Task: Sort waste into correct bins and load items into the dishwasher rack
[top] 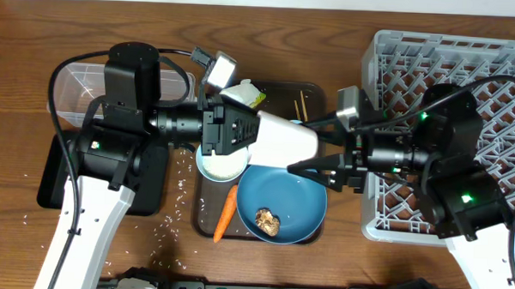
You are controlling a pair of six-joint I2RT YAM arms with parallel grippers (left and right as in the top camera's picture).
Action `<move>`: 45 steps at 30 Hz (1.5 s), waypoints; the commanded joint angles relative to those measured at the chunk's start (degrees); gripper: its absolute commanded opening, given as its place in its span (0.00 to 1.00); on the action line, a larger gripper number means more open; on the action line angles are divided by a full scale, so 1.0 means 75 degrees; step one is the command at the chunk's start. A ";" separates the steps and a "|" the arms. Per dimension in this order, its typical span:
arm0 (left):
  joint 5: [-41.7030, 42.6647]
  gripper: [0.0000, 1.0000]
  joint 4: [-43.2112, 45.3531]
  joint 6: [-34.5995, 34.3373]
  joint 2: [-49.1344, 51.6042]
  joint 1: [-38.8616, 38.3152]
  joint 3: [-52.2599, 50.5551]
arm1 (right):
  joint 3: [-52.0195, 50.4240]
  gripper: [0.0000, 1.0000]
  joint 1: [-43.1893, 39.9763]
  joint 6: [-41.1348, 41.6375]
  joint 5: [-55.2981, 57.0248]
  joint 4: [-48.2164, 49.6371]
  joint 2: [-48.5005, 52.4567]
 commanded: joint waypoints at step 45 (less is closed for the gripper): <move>-0.2573 0.77 -0.0635 0.0152 0.0006 0.0105 0.0064 | 0.0131 0.72 -0.7257 0.2655 0.7793 -0.5578 0.2407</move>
